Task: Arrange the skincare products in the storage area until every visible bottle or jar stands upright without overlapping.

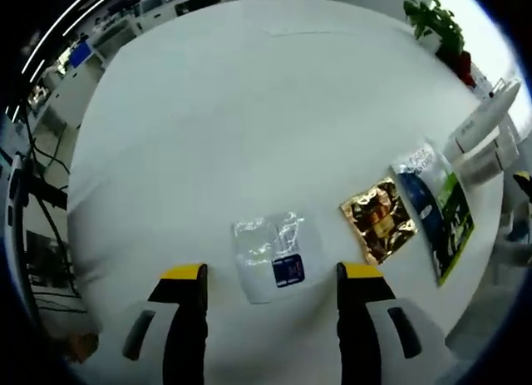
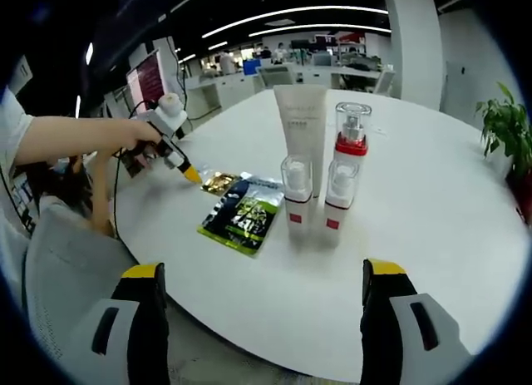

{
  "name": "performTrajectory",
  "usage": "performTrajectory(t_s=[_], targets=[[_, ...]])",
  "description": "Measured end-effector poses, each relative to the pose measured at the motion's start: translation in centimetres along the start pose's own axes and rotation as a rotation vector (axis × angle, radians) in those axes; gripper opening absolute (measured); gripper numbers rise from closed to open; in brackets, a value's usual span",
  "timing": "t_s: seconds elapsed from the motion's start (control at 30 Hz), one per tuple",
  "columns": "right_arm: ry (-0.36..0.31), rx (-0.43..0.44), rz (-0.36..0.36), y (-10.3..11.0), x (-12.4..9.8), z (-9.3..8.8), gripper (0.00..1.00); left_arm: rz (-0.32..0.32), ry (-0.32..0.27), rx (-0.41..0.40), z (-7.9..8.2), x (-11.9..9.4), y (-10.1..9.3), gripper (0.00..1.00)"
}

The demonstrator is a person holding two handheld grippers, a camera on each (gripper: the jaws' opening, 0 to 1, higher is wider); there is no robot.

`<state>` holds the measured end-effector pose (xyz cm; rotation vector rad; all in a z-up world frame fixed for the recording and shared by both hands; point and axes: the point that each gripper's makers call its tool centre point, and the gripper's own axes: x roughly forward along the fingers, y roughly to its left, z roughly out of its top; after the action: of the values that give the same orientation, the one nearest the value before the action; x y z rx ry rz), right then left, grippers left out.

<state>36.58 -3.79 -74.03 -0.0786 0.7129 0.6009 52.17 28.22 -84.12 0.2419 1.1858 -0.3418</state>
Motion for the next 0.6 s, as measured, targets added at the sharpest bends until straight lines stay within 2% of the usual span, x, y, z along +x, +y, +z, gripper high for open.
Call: performTrajectory(t_s=[0.07,0.17,0.6], targets=[[-0.001,-0.002,-0.002,-0.06,-0.01,0.01,0.97,-0.003,0.002,0.002,0.02,-0.12,0.05,0.44],[-0.002,-0.003,-0.005,-0.12,-0.06,0.06,0.97,-0.005,-0.003,0.006,0.03,-0.17,0.06,0.36],[-0.007,-0.007,-0.007,-0.17,-0.01,0.14,0.97,-0.021,-0.002,0.05,-0.35,-0.68,-0.26,0.36]])
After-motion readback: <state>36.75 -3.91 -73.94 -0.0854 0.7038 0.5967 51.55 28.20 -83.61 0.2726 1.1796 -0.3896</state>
